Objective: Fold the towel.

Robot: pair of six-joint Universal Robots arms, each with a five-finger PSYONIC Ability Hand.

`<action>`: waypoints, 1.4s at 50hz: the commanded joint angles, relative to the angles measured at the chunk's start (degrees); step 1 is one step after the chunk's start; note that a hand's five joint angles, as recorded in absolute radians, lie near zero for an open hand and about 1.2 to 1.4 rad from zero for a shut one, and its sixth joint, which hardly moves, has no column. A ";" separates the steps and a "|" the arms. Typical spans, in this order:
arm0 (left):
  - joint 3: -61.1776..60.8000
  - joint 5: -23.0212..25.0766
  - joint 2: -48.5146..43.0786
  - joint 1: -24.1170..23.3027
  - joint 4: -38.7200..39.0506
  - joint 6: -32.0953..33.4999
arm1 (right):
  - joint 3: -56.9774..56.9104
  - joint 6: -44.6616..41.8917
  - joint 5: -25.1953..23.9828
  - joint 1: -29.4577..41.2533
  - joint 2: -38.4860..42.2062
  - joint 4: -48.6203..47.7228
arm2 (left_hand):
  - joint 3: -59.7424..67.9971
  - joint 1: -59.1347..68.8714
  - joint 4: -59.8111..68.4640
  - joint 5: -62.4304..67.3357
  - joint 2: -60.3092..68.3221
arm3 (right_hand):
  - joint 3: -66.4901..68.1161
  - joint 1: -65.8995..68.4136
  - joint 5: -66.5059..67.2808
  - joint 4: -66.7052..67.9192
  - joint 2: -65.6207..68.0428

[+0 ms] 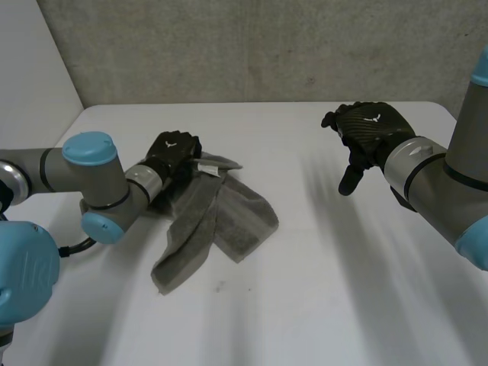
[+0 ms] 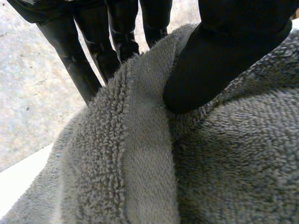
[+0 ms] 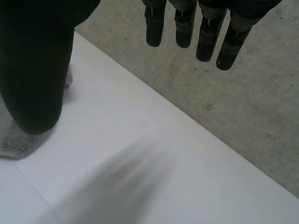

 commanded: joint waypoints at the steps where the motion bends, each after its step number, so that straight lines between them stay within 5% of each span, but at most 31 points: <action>1: -2.72 -4.47 7.71 -0.30 2.65 5.20 | -0.02 0.00 0.01 -0.01 0.71 -0.06 | 16.93 17.37 16.85 17.04 16.66 | -2.19 -1.27 -3.20 -3.34 -3.48; 12: -15.90 -7.04 29.86 -3.37 6.89 4.95 | -1.77 4.04 0.09 -0.01 3.61 0.12 | 16.93 17.37 16.85 17.04 16.66 | -2.19 -1.27 -3.20 -3.34 -3.48; 18: -24.86 -7.13 42.69 -5.05 4.34 4.59 | -2.92 21.97 -2.72 -0.09 7.39 -0.06 | 16.93 17.37 16.85 17.04 16.66 | -2.19 -1.27 -3.20 -3.34 -3.48; 22: -28.82 -7.13 48.23 -5.23 3.20 4.59 | -4.93 33.63 -9.11 0.17 11.77 -0.23 | 16.93 17.37 16.85 17.04 16.66 | -2.19 -1.27 -3.20 -3.34 -3.48; 31: -34.64 -7.30 62.04 -6.37 -1.46 2.23 | -6.26 46.85 -12.56 6.41 17.58 -1.46 | 16.93 17.37 16.85 17.04 16.66 | -2.19 -1.27 -3.20 -3.34 -3.48; 44: -36.40 -10.11 67.24 -6.54 -1.91 -1.91 | -9.32 57.03 -11.68 19.41 25.66 -12.62 | 16.93 17.37 16.85 17.04 16.66 | -2.19 -1.27 -3.20 -3.34 -3.48; 65: -35.96 -10.99 66.37 -7.69 -1.20 -5.08 | -19.43 63.01 -12.03 26.89 34.63 -13.42 | 16.93 17.37 16.85 17.04 16.66 | -2.19 -1.27 -3.20 -3.34 -3.48; 67: -36.05 -10.99 66.28 -7.77 -1.20 -5.78 | -19.70 63.81 -12.21 26.98 34.72 -13.42 | 16.93 17.37 16.85 17.04 16.66 | -0.76 0.16 -1.77 -1.91 -2.05; 70: -36.14 -10.99 66.28 -7.77 -1.20 -5.87 | -19.88 65.12 -12.56 26.98 34.72 -13.50 | 16.93 17.37 16.85 17.04 16.66 | 22.36 23.29 21.36 21.22 21.07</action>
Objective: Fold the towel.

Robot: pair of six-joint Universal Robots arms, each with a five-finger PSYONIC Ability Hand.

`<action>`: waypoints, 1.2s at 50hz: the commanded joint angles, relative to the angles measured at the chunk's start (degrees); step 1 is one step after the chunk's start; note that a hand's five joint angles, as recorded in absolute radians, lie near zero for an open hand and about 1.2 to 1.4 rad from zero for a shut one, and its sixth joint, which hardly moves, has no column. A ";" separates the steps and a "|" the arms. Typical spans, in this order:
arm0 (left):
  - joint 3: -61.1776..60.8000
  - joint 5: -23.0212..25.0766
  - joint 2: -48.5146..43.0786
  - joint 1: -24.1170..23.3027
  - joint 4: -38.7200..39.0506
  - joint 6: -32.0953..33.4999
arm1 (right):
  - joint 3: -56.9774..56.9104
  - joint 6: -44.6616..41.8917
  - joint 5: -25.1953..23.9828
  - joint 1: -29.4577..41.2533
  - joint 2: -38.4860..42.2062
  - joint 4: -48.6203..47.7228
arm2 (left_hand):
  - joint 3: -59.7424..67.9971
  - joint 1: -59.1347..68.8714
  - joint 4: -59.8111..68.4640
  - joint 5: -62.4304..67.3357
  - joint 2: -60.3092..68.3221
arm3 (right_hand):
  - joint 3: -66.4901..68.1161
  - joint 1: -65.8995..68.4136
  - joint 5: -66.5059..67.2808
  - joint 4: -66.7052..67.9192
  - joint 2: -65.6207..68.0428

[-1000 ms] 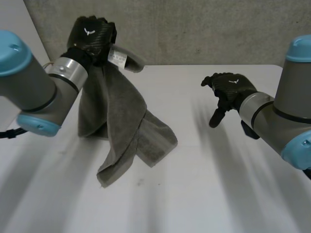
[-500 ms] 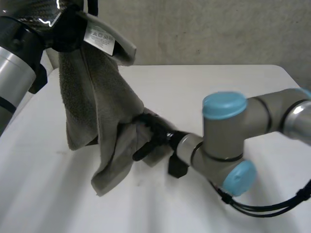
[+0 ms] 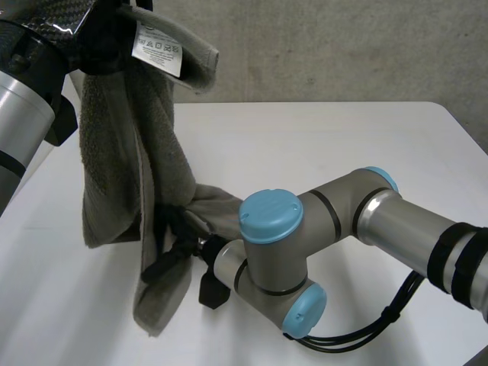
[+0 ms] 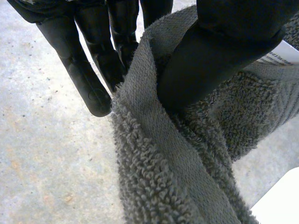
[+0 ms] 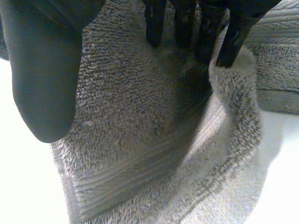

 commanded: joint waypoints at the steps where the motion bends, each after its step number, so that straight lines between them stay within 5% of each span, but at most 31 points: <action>1: -0.12 0.02 -0.17 -0.05 0.08 -1.30 | -1.10 2.69 -0.65 0.39 0.32 -0.06 | 10.34 12.62 10.28 11.04 10.26 | 29.22 30.23 28.41 28.27 28.17; 2: -0.12 0.02 -0.25 -0.05 0.17 -1.30 | -1.10 2.70 -0.65 0.39 0.33 -0.06 | 10.34 12.62 10.28 11.04 10.26 | 29.30 30.31 28.49 28.36 28.25; 4: -0.03 -0.06 -0.43 -0.05 0.17 -1.30 | -1.36 3.31 -1.27 0.30 0.24 0.03 | 10.34 12.62 10.28 11.04 10.26 | 66.36 67.37 65.55 65.42 65.32; 13: 0.06 -3.22 -1.14 1.18 2.10 -0.77 | 3.91 -3.19 -0.65 -4.18 -7.06 1.79 | 10.34 12.62 10.28 11.04 10.26 | 66.58 67.59 65.77 65.64 65.54; 23: -1.96 -2.97 -1.83 6.54 2.98 -1.04 | 6.56 -39.09 1.45 -25.26 -23.47 13.11 | 10.34 12.62 10.28 11.04 10.26 | 66.58 67.59 65.77 65.64 65.54; 36: -5.48 -2.79 -11.86 4.08 3.77 -3.32 | 3.03 -57.84 1.46 -31.69 -37.19 18.23 | 10.34 12.62 10.28 11.04 10.26 | 66.58 67.59 65.77 65.64 65.54; 48: -9.96 -3.14 -23.79 0.75 5.36 -10.44 | 15.16 -74.03 2.16 -30.90 -35.45 20.25 | 10.34 12.62 10.28 11.04 10.26 | 66.58 67.59 65.77 65.64 65.54; 60: -7.76 -3.23 -32.42 1.45 5.09 -9.65 | 17.37 -91.59 12.78 -29.41 -23.24 26.05 | 10.34 12.62 10.28 11.04 10.26 | 66.58 67.59 65.77 65.64 65.54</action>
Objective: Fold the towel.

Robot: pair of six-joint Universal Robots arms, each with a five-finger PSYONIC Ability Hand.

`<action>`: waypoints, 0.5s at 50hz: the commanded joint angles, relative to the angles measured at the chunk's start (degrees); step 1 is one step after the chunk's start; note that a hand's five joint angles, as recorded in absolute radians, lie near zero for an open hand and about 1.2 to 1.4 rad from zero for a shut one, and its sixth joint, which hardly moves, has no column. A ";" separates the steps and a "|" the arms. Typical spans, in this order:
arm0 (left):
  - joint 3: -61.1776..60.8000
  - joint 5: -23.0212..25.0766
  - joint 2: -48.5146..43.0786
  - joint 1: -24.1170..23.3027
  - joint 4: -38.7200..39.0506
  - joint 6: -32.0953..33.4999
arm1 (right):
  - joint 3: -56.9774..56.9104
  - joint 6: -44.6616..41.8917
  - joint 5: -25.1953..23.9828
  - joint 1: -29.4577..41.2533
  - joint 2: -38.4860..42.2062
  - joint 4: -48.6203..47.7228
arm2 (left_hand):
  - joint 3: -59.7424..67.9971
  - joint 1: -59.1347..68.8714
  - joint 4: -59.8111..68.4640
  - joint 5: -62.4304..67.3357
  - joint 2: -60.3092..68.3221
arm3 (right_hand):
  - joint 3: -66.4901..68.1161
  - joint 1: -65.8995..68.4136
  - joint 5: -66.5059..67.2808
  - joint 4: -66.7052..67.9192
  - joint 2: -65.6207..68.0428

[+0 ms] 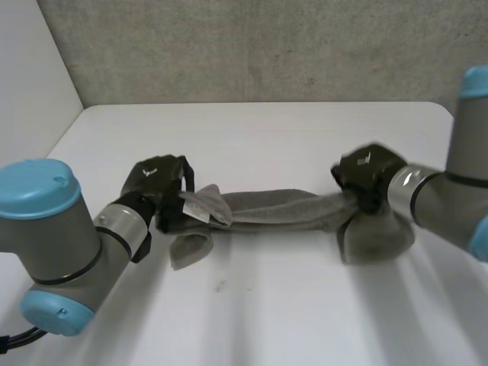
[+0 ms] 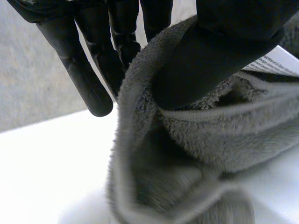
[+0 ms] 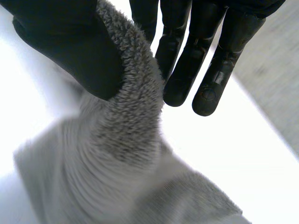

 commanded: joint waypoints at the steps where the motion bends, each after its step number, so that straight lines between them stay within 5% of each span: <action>1: 3.59 0.49 -3.93 1.28 0.51 0.93 | -2.87 -9.81 6.96 0.53 6.95 1.70 | 10.31 12.28 10.27 10.78 10.23 | 12.15 24.97 13.71 11.78 12.82; 8: 22.37 0.75 -4.64 1.81 4.10 0.58 | -19.94 -8.68 9.17 1.94 9.42 -10.79 | 10.31 12.28 10.27 10.78 10.23 | 12.15 24.97 13.71 11.78 12.82; 11: 26.55 0.66 -4.46 2.07 7.01 0.14 | -24.67 -6.84 9.60 2.64 7.59 -25.39 | 10.31 12.28 10.27 10.78 10.23 | 12.15 24.97 13.71 11.78 12.82; 15: 31.38 0.14 -3.06 4.79 22.16 -1.52 | -22.51 -6.39 8.82 2.81 2.14 -45.54 | 10.31 12.28 10.27 10.78 10.23 | 12.15 24.97 13.71 11.78 12.82; 18: 31.12 0.05 -1.48 5.32 29.14 -3.80 | -19.61 -6.31 6.63 2.81 0.46 -47.44 | 10.31 12.28 10.27 10.78 10.23 | 12.15 24.97 13.71 11.78 12.82; 25: 23.82 0.58 -0.95 6.29 25.21 -6.19 | -13.89 -6.65 -1.97 2.64 -0.16 -38.95 | 10.31 12.28 10.27 10.78 10.23 | 12.15 24.97 13.71 11.78 12.82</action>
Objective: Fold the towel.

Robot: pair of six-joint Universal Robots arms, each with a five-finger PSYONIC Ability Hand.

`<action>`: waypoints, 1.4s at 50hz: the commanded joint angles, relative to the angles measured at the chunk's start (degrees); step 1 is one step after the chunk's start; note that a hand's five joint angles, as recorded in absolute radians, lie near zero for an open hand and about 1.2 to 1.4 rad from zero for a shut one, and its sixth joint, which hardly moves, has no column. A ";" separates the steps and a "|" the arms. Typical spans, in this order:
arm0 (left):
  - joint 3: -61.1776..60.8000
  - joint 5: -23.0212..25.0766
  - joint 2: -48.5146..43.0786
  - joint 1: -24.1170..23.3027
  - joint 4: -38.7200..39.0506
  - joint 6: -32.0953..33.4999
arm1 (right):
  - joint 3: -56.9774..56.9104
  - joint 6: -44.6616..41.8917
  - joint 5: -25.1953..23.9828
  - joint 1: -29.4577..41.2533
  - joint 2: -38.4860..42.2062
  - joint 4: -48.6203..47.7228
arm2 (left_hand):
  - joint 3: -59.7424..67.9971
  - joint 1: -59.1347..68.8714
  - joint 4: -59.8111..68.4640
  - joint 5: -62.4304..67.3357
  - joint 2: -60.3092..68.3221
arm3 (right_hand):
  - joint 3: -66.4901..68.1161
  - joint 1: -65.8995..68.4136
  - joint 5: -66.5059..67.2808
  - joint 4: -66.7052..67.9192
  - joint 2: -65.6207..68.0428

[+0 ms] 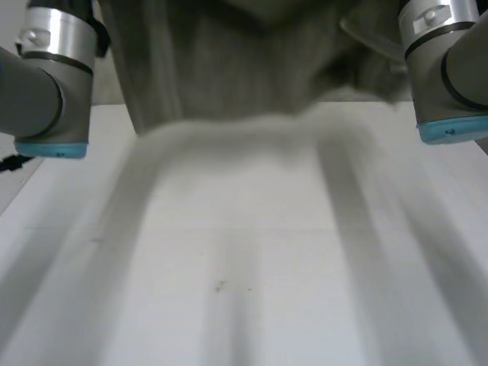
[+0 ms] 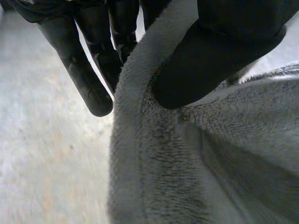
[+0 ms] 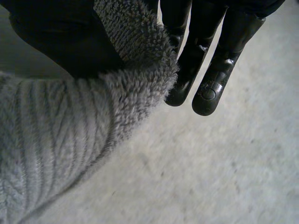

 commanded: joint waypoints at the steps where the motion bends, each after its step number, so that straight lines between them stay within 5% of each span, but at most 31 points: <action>1: -9.24 0.41 0.36 1.35 -2.56 -2.27 | 7.97 -0.75 -10.56 -0.46 -0.53 10.57 | 10.29 12.10 10.26 10.78 10.21 | 12.14 24.97 13.69 11.79 12.63; 7: -21.90 0.59 -2.44 3.55 -6.08 -1.92 | 13.68 -7.23 -15.93 -0.82 4.90 21.91 | 10.29 12.10 10.26 10.78 10.21 | 12.14 24.97 13.69 11.79 12.63; 16: -28.43 0.59 -8.78 4.52 -16.90 -1.48 | 18.00 -17.36 -16.03 -1.34 14.93 35.01 | 8.29 10.11 8.27 8.78 8.22 | 12.14 24.97 13.69 11.79 12.63; 20: -28.69 0.59 -8.44 4.26 -25.84 -1.13 | 18.00 -16.75 -16.64 -1.34 15.12 37.84 | -25.90 -24.08 -25.92 -25.40 -25.97 | 12.14 24.97 13.69 11.79 12.63; 24: -28.51 0.24 -6.95 4.17 -28.58 -1.04 | 18.53 -13.34 -16.64 -1.26 13.28 38.81 | -33.23 -31.41 -33.25 -32.74 -33.30 | 10.87 23.70 12.42 10.51 11.36; 28: -28.95 0.24 -3.25 4.35 -29.12 -0.96 | 19.32 -9.37 -16.64 -1.17 11.34 38.81 | -43.35 -41.53 -43.37 -42.86 -43.42 | 0.43 13.26 1.97 0.07 0.91; 31: -29.57 0.33 -0.96 4.35 -29.12 -0.78 | 20.98 -2.80 -16.30 -1.17 8.36 38.81 | -48.40 -46.58 -48.42 -47.91 -48.47 | -36.15 -23.32 -34.60 -36.51 -35.66; 33: -29.92 0.41 1.57 4.52 -29.12 0.53 | 21.60 -0.43 -16.29 -1.34 7.31 38.55 | -55.26 -53.44 -55.28 -54.77 -55.33 | -40.90 -28.08 -39.36 -41.26 -40.42; 41: -32.29 0.77 4.75 5.14 -28.85 9.24 | 25.38 16.43 -16.38 -4.06 2.47 36.53 | -57.15 -55.33 -57.17 -56.65 -57.22 | -45.16 -32.33 -43.61 -45.51 -44.67; 44: -33.88 2.00 6.86 4.61 -27.89 17.15 | 27.22 21.90 -16.64 -5.64 0.54 36.09 | -56.98 -55.16 -57.00 -56.48 -57.05 | -45.16 -32.33 -43.61 -45.51 -44.67; 46: -35.62 5.58 7.47 4.52 -26.49 25.20 | 28.29 23.68 -16.91 -6.18 -0.35 35.91 | -55.98 -54.16 -56.00 -55.49 -56.05 | -45.16 -32.33 -43.61 -45.51 -44.67; 54: -40.37 15.08 6.69 5.14 -25.95 39.72 | 35.49 24.38 -17.26 -8.11 -2.98 33.71 | -54.12 -52.30 -54.14 -53.63 -54.19 | -46.84 -34.01 -45.29 -47.20 -46.35; 63: -41.43 12.46 5.54 2.85 -26.04 38.77 | 41.82 24.03 -17.00 -8.29 -3.95 27.30 | -46.04 -44.23 -46.07 -45.55 -46.12 | -47.34 -34.52 -45.80 -47.70 -46.86; 70: -38.28 2.11 2.30 -3.91 -25.95 28.15 | 43.23 23.77 -16.91 -7.94 -4.04 26.95 | -44.70 -42.88 -44.72 -44.20 -44.77 | -47.35 -34.52 -45.80 -47.70 -46.86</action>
